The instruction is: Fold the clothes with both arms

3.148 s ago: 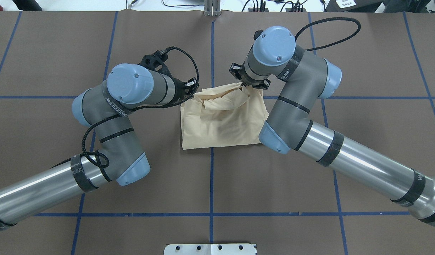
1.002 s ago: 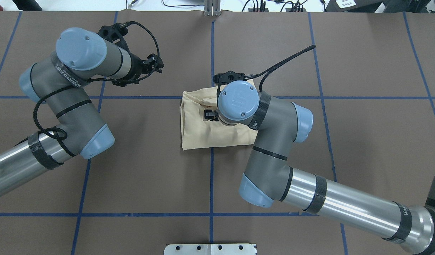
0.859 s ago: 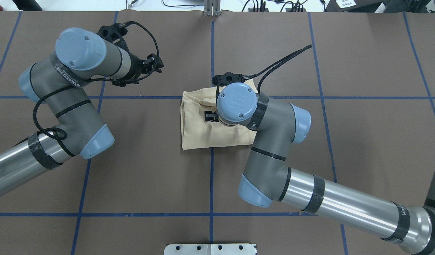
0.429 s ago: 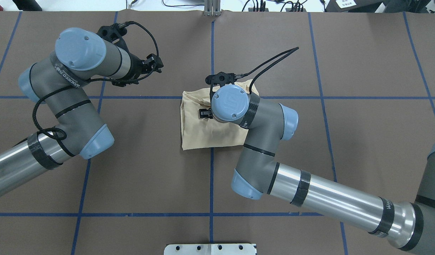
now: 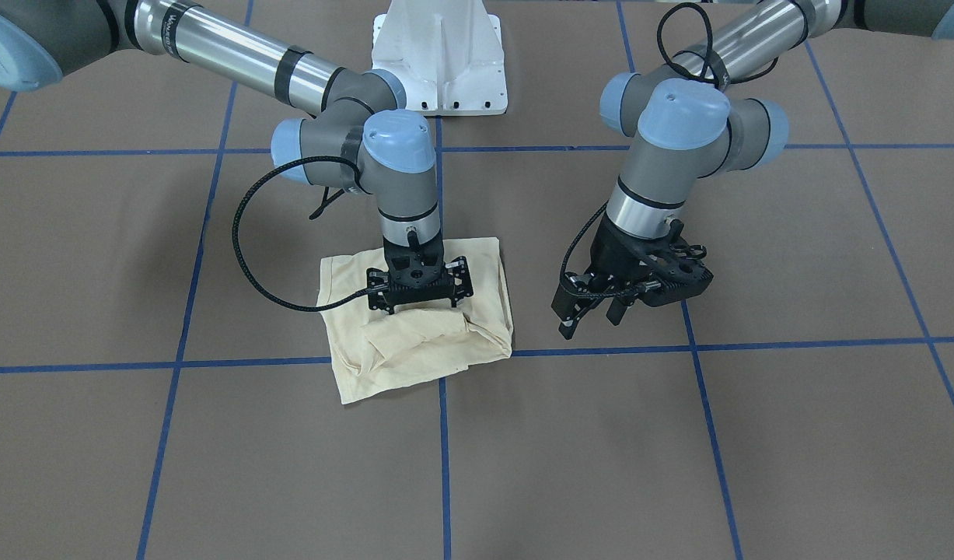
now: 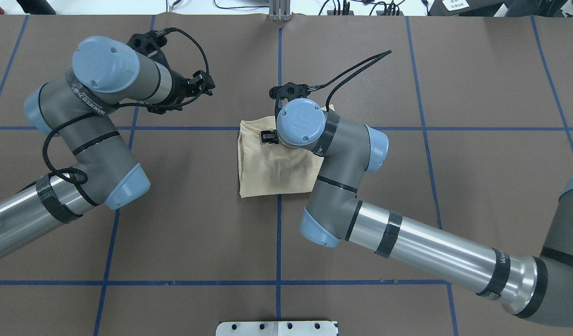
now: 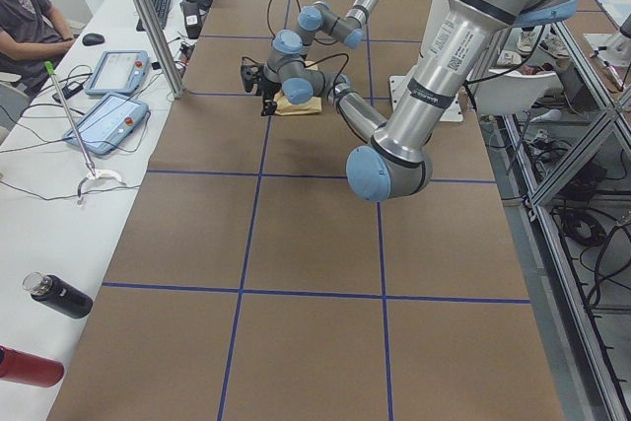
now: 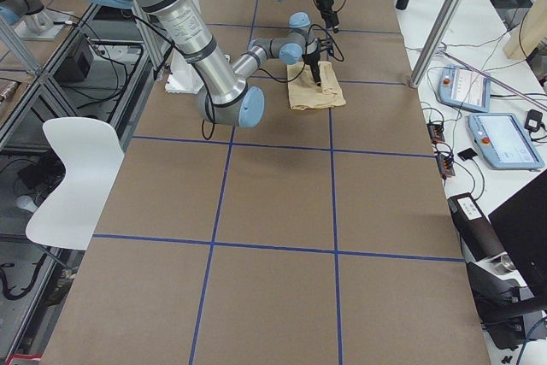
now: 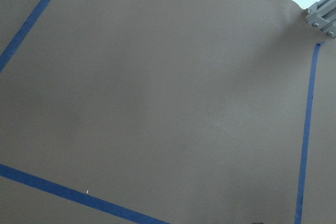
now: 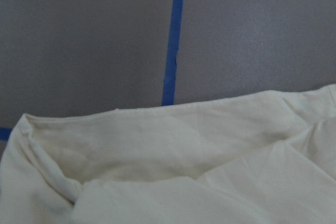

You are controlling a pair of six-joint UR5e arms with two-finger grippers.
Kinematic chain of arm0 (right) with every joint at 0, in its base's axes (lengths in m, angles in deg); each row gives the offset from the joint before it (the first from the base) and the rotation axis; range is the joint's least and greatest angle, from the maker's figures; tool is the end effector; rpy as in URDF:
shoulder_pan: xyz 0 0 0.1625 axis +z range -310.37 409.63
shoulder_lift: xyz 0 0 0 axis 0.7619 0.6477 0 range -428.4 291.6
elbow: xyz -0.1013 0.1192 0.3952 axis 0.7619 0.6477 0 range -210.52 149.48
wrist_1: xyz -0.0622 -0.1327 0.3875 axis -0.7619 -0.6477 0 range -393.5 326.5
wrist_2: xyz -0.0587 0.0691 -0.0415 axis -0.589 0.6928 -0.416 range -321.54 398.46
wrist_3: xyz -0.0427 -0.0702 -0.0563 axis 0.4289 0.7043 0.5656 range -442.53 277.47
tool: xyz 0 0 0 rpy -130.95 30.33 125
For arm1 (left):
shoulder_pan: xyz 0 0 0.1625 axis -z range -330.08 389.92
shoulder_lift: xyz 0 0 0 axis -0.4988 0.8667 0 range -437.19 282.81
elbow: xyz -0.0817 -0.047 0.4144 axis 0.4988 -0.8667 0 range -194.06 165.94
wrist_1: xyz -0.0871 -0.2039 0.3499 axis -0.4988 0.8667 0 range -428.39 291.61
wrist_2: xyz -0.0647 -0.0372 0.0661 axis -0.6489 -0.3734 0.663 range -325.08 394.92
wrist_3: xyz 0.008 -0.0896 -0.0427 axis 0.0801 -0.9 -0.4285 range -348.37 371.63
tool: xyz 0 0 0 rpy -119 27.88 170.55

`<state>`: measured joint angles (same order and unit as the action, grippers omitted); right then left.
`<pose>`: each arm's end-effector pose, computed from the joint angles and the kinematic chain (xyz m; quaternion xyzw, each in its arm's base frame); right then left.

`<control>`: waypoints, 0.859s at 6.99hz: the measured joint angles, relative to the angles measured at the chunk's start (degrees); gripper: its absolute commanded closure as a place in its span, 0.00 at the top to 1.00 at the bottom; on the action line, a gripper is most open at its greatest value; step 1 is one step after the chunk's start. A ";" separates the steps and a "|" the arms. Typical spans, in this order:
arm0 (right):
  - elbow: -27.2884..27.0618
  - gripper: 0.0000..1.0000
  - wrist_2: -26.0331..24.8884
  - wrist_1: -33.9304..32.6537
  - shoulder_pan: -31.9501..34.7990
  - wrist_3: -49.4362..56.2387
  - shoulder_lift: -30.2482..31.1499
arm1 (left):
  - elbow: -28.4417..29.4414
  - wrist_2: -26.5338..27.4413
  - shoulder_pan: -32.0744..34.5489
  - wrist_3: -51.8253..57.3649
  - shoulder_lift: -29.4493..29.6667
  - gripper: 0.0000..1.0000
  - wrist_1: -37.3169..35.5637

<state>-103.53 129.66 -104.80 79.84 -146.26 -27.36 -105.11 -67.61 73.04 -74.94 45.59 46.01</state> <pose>-0.6197 -0.5126 0.2199 0.1941 -0.3814 0.0265 0.9034 0.4280 -0.5537 0.2678 0.1036 0.4820 -0.2448 0.8348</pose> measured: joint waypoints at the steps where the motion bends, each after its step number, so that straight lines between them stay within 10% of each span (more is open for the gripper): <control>1: 3.33 0.99 -0.32 2.35 0.72 0.25 -1.73 | 0.00 0.00 0.02 0.00 0.00 0.87 0.02; 6: 15.84 0.99 -3.09 7.69 2.52 1.33 -9.18 | -0.98 -0.04 1.43 0.00 0.00 0.87 -0.24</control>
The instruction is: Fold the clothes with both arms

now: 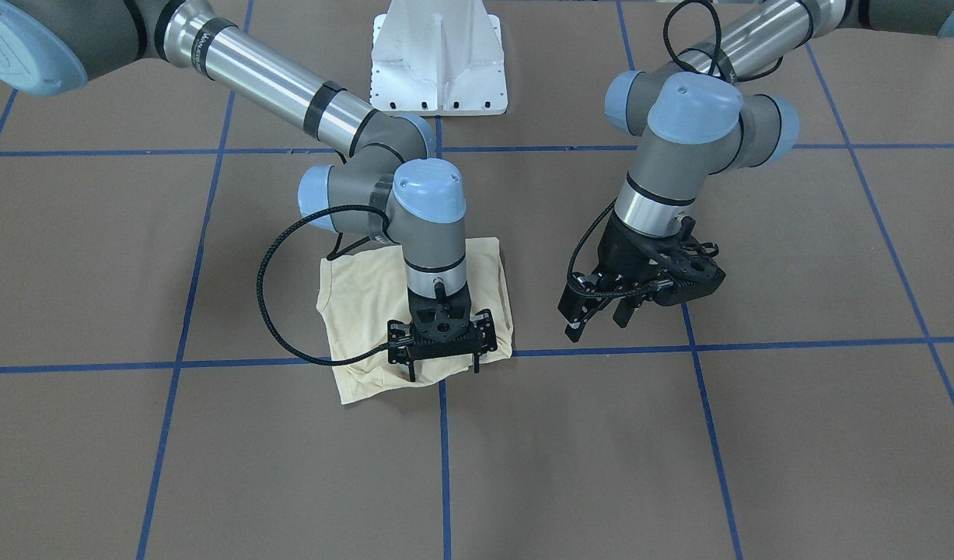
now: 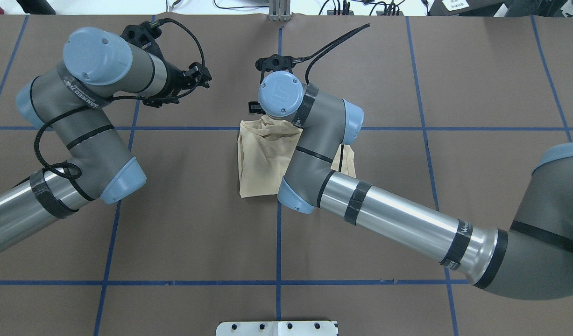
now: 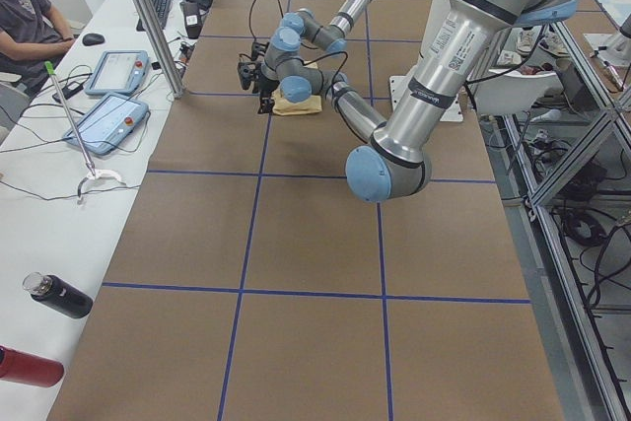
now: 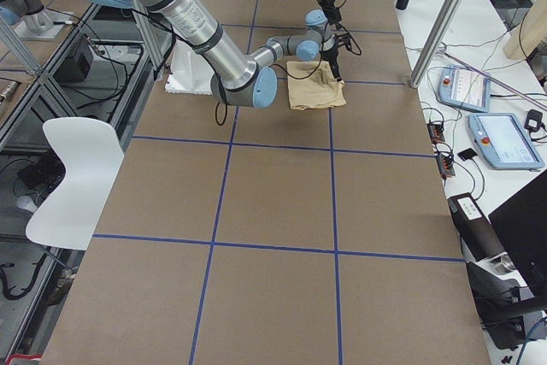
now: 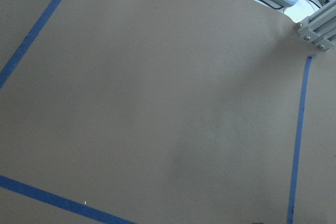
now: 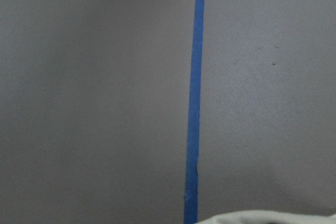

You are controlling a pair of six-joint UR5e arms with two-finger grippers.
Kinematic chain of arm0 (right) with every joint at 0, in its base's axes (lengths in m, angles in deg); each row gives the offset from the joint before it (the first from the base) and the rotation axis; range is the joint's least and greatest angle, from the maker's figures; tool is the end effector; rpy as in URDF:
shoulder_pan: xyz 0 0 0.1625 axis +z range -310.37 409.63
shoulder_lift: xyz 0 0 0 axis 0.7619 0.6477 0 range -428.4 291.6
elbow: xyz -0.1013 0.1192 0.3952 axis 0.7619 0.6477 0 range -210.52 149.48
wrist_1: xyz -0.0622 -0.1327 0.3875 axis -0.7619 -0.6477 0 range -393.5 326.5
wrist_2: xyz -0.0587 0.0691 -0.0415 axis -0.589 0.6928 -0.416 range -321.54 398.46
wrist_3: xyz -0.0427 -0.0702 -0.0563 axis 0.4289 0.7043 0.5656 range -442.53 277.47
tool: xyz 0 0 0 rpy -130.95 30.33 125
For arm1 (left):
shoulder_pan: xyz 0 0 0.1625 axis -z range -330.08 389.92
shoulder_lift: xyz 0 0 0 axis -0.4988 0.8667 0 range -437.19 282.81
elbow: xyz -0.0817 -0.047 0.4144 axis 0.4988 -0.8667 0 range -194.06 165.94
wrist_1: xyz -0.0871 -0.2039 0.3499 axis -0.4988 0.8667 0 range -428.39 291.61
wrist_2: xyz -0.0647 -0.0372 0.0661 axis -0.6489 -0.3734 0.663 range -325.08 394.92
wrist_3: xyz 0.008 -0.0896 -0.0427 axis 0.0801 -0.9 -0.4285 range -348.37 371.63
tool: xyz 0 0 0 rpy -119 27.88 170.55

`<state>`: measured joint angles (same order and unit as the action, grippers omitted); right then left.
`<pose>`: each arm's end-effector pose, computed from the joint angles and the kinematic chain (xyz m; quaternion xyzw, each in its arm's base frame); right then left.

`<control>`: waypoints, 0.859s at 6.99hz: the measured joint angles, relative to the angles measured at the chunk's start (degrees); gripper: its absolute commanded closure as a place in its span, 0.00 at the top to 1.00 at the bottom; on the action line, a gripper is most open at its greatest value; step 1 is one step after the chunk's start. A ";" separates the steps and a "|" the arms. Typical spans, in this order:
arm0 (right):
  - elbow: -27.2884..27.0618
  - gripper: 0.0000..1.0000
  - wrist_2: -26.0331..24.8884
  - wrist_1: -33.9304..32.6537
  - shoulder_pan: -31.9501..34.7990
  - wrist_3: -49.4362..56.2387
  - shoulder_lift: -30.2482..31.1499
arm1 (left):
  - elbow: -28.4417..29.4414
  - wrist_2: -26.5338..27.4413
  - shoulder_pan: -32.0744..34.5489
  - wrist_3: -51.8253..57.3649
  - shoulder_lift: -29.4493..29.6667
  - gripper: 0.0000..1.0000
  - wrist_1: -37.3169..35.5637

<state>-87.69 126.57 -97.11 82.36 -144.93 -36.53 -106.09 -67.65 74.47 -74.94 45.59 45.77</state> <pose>-0.6458 -0.5774 0.2028 0.2319 -0.3694 0.0474 0.8986 0.4111 -0.5612 0.2606 0.1119 0.4858 -0.2534 0.8290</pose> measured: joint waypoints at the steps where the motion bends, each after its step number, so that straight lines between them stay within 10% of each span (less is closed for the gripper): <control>1: 1.78 0.99 -0.24 1.57 0.03 0.35 -0.80 | -0.25 -0.02 0.45 0.02 0.00 0.87 -0.25; 6: -1.23 0.99 3.35 -0.86 1.77 2.30 0.47 | -0.44 -0.59 1.28 0.09 0.08 0.87 -0.87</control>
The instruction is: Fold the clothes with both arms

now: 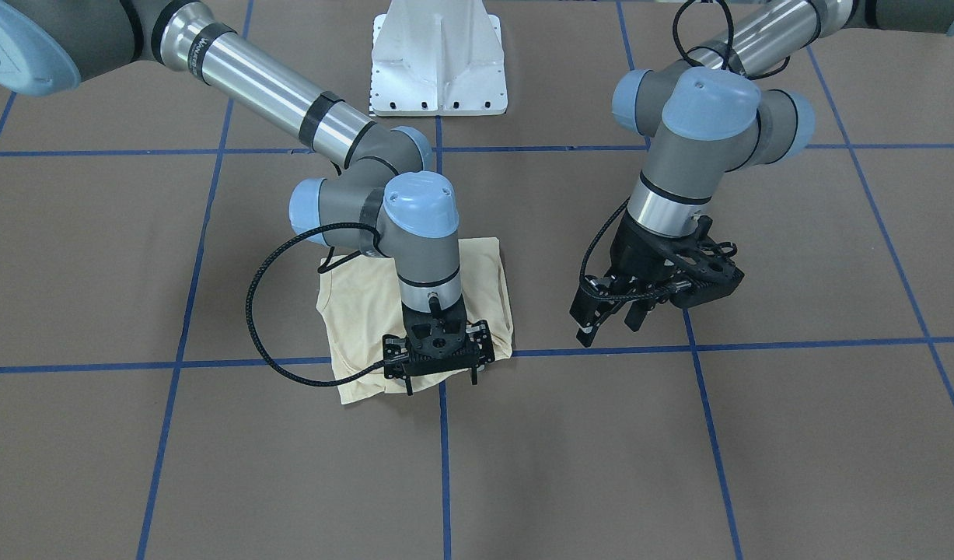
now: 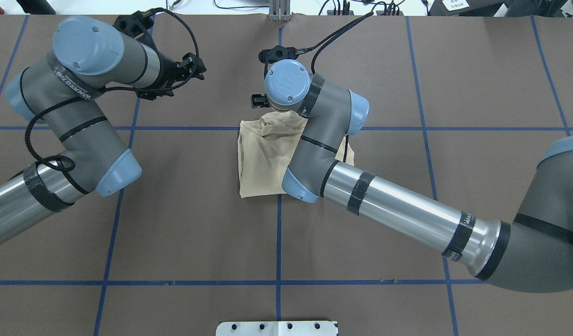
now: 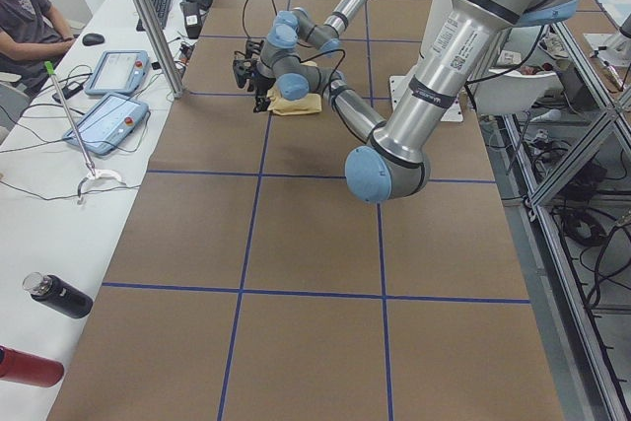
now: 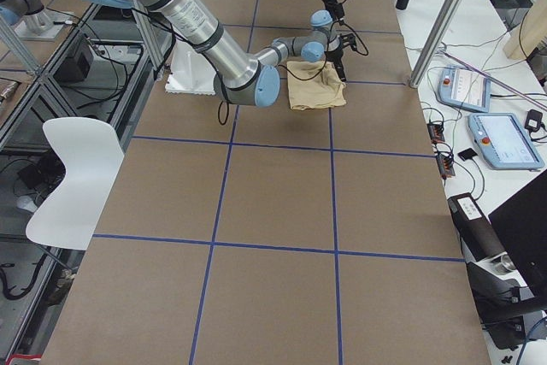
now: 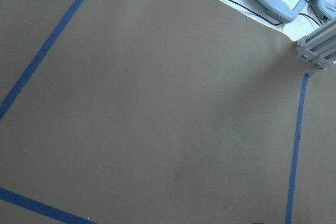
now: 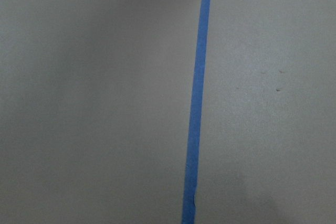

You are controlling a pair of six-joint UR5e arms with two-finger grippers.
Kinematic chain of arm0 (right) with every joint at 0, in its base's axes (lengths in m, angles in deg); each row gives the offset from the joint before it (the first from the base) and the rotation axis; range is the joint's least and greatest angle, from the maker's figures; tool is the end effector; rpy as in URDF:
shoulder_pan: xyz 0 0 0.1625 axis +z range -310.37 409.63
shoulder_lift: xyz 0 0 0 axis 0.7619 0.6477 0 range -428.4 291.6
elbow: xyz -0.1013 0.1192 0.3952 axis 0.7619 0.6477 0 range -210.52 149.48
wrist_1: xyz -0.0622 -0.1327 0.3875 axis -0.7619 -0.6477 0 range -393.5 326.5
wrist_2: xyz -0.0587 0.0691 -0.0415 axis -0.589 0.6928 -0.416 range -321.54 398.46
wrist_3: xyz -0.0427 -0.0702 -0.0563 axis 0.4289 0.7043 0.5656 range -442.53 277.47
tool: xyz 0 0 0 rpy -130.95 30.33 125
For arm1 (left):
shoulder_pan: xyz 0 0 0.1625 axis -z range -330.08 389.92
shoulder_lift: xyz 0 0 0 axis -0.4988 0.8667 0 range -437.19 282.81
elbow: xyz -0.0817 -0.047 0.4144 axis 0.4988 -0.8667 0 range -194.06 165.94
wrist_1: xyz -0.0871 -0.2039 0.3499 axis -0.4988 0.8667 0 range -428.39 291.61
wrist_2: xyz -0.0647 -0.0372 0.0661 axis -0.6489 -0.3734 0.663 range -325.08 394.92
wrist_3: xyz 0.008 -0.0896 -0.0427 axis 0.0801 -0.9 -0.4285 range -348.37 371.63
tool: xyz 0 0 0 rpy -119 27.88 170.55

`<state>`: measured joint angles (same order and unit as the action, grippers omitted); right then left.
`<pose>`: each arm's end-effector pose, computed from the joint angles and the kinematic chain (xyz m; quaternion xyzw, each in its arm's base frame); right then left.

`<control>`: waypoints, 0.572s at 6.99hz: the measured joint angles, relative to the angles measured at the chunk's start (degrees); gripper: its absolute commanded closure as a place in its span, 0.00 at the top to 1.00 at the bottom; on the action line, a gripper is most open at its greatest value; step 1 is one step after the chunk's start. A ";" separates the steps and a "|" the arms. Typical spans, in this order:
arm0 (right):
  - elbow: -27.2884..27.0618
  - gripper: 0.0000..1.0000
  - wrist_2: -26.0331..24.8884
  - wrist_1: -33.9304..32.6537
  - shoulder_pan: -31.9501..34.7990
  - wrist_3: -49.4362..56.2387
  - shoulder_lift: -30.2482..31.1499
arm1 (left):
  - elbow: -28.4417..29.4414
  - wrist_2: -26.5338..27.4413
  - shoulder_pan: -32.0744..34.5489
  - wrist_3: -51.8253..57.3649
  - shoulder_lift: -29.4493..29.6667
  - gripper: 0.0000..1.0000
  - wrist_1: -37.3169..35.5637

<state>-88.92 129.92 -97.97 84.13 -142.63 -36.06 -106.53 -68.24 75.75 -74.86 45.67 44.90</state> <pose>-0.6276 -0.5899 0.2013 0.2222 -0.3743 0.0305 0.8998 0.3981 -0.5685 0.2580 0.1122 0.4837 -0.2603 0.8281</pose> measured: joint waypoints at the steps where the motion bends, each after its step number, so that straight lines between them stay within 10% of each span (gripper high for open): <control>1: -3.27 0.99 1.68 -4.81 0.08 -0.01 0.41 | 0.01 -0.16 0.03 0.00 0.03 0.87 -0.01; 4: -6.95 0.99 4.94 -12.39 0.12 0.25 2.17 | 0.02 -0.29 0.04 -0.10 0.09 0.87 -0.01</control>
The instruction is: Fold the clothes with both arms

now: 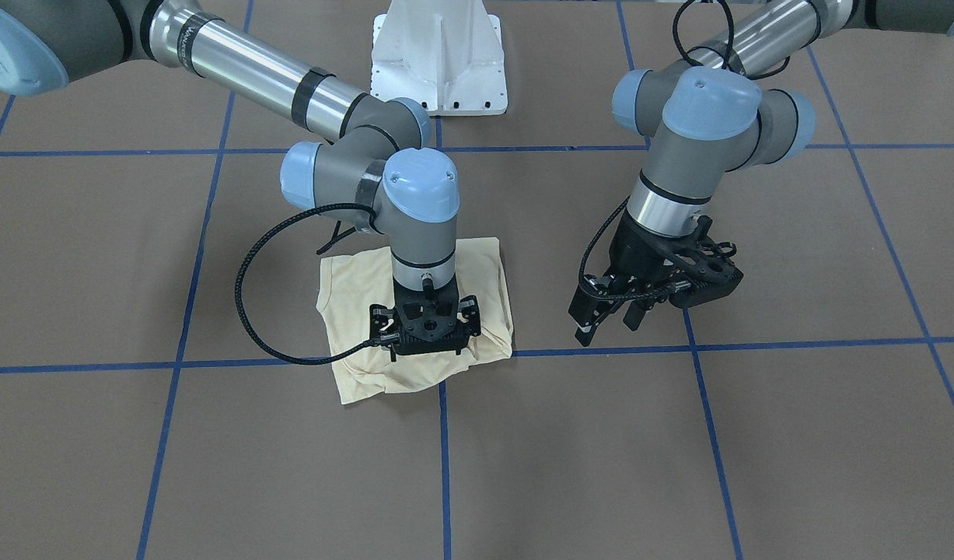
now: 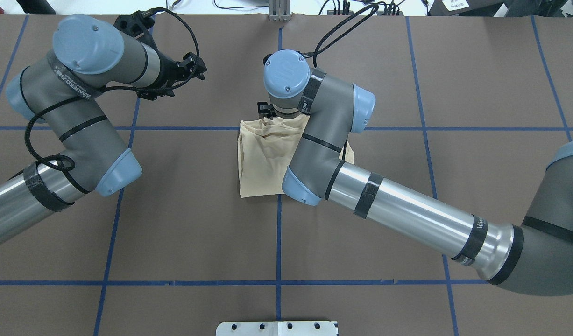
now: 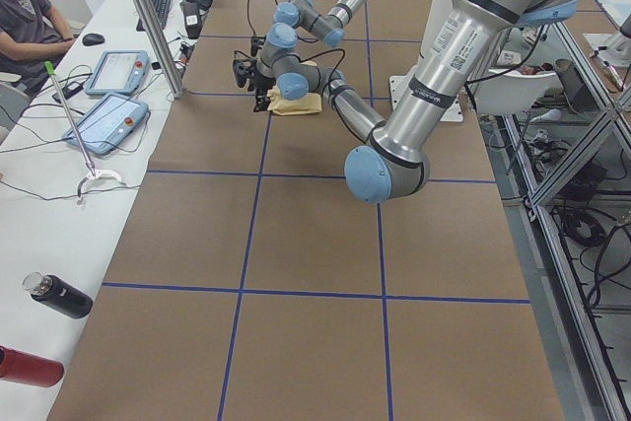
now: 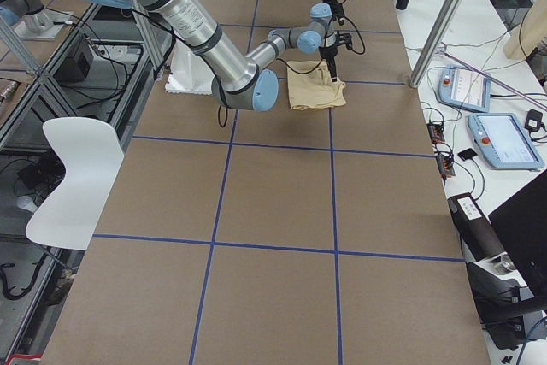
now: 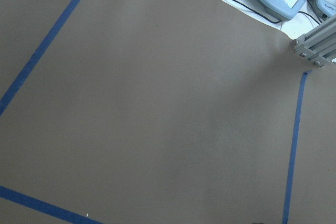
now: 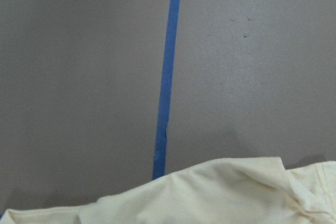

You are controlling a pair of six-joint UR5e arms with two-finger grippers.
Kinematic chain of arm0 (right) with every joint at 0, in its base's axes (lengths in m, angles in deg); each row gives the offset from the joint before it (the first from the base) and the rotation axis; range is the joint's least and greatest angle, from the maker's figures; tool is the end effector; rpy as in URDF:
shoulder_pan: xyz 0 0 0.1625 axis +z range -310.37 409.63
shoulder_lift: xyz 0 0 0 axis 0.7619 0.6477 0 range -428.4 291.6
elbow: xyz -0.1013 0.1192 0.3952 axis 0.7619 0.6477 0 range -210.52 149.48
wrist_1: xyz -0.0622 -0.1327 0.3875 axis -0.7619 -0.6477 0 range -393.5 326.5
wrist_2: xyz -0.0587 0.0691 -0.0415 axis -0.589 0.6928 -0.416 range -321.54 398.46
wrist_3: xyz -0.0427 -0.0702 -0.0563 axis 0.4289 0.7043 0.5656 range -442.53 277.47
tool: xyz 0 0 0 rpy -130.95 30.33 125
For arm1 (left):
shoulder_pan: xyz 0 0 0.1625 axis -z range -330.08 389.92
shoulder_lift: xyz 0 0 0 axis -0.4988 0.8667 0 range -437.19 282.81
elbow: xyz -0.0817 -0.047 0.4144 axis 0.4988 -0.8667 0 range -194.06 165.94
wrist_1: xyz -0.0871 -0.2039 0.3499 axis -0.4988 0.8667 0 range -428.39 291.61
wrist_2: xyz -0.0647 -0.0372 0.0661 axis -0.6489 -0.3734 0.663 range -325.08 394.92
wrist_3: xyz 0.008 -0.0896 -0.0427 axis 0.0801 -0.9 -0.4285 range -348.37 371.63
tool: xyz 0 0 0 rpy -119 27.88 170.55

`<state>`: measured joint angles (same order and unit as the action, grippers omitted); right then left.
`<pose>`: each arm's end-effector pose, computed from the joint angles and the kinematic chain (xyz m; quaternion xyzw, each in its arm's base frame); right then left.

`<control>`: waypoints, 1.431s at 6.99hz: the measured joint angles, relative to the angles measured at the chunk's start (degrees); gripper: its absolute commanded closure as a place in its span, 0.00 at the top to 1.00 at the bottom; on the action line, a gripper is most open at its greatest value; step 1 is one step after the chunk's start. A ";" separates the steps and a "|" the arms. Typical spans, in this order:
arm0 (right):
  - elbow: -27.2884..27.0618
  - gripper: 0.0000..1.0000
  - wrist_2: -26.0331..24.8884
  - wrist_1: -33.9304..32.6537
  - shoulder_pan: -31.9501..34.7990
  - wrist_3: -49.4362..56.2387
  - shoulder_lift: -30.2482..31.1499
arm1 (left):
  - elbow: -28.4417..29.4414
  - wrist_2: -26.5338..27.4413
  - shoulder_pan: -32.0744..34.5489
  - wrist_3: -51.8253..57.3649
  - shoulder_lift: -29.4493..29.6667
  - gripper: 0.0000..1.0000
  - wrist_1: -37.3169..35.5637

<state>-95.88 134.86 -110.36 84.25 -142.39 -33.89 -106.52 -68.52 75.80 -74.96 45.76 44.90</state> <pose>-0.6115 -0.5706 0.2042 0.1566 -0.3435 0.0152 0.9259 0.3980 -0.5686 0.2570 0.1103 0.4850 -0.2600 0.8276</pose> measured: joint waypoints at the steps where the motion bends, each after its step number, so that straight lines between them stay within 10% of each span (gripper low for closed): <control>1: 0.90 0.99 -0.33 1.66 0.00 0.27 0.24 | 0.00 -0.01 -0.01 -0.05 -0.08 0.88 0.02; 10: 6.70 1.00 -5.48 15.15 2.90 2.21 0.29 | -1.04 -0.01 0.01 0.31 -0.20 0.99 0.09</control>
<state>-89.18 129.37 -95.21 87.15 -140.17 -33.61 -107.56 -68.53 75.80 -74.65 45.56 44.99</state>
